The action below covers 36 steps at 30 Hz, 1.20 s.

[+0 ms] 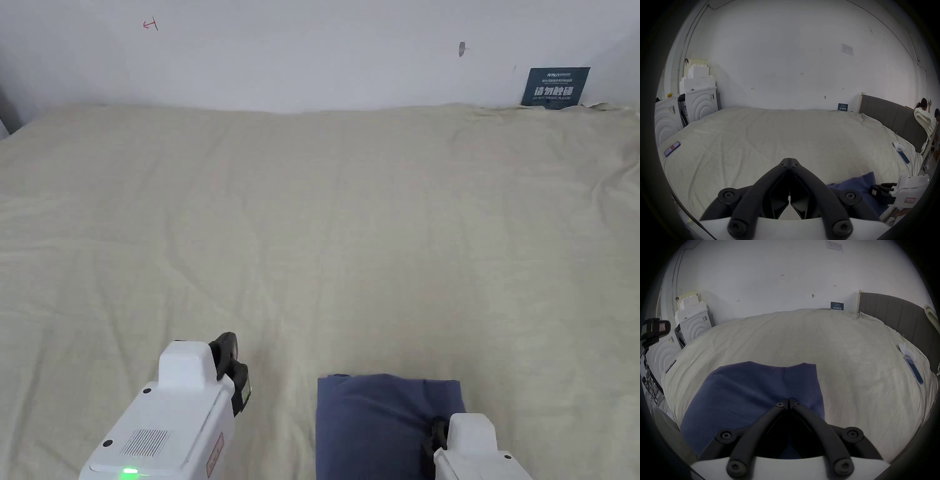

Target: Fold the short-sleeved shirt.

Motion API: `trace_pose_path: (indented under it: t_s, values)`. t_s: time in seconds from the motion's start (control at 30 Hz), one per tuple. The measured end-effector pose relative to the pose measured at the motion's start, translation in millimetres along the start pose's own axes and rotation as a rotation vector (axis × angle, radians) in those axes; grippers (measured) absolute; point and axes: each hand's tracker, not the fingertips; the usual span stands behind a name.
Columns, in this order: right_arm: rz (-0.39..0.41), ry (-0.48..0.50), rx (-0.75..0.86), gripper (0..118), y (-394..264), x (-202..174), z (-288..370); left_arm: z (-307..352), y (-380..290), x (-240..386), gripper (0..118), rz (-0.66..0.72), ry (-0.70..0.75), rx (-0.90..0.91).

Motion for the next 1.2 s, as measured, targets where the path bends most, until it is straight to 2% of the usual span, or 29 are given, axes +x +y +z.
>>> trace_pose_path:
  t_s: [0.2,0.3,0.37,0.4,0.43,0.5,0.53,0.7,0.9,1.0,1.1,1.2]
  values:
    - [0.012,0.008,-0.014,1,0,1,0,-26,-9,4,0,0.088,-0.151,-0.262]
    - [0.009,0.014,-0.019,1,1,2,-1,-46,-11,6,9,0.154,-0.274,-0.449]
    - [0.013,0.018,-0.019,1,1,2,0,-60,-14,7,34,0.209,-0.335,-0.552]
    - [0.016,0.019,-0.018,1,1,3,0,-67,-17,7,51,0.236,-0.364,-0.609]
    - [0.019,0.020,-0.017,1,0,3,0,-72,-18,8,73,0.256,-0.369,-0.627]
    - [0.023,0.021,-0.015,1,0,3,0,-83,-23,11,92,0.260,-0.402,-0.690]
    - [0.023,0.022,-0.015,1,0,3,0,-87,-24,12,94,0.258,-0.413,-0.706]
    - [0.007,0.032,-0.020,1,1,5,0,-111,-33,10,95,0.339,-0.530,-0.809]
    - [0.018,0.034,-0.019,1,1,5,2,-136,-42,13,94,0.389,-0.567,-0.898]
    - [0.018,0.036,-0.021,1,1,5,1,-138,-41,17,75,0.410,-0.614,-0.897]
    - [0.018,0.037,-0.021,1,1,6,1,-141,-42,24,70,0.377,-0.599,-0.912]
    - [0.015,0.038,-0.022,1,1,5,1,-145,-43,21,56,0.383,-0.601,-0.927]
